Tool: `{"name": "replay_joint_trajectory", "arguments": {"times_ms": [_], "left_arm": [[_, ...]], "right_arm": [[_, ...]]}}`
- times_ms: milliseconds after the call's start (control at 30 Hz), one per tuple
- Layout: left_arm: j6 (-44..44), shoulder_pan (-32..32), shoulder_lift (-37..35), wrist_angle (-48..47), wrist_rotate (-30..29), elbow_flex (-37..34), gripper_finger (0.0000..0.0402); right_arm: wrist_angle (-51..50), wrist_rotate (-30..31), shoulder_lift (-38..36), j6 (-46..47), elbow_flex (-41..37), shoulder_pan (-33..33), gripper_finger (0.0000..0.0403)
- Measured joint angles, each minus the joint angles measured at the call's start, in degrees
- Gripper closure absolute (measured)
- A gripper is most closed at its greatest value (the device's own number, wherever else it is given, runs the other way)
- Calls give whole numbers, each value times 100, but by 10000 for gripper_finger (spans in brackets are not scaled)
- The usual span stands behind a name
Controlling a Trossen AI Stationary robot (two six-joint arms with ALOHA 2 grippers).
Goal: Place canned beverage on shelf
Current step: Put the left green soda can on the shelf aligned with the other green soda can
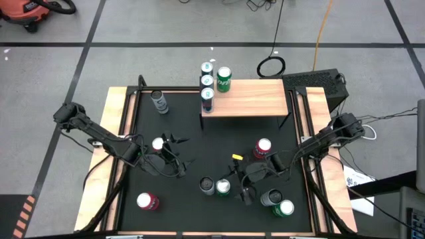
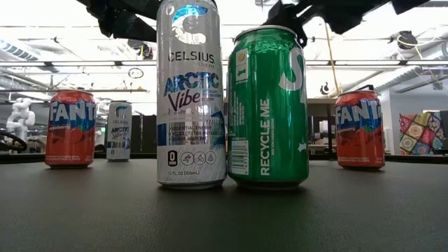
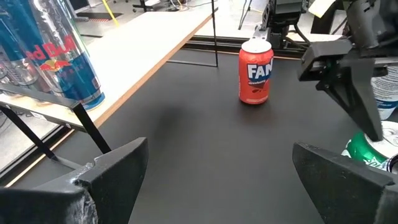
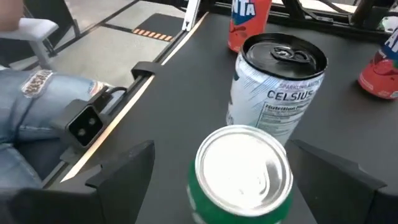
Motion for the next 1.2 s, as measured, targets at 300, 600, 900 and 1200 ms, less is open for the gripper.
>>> {"name": "replay_joint_trajectory", "arguments": {"times_ms": [300, 600, 900, 1200], "left_arm": [[-3, 0, 0, -19, -1, 0, 4], [-1, 0, 0, -17, -1, 0, 4], [-35, 0, 0, -17, -1, 0, 4], [35, 77, 448, 723, -85, 0, 4]], "right_arm": [[33, 15, 439, 157, 0, -158, 51], [100, 33, 607, 298, -2, -184, 94], [98, 244, 275, 739, -11, -119, 125], [-701, 2506, -1127, 1084, -10, 127, 122]]}}
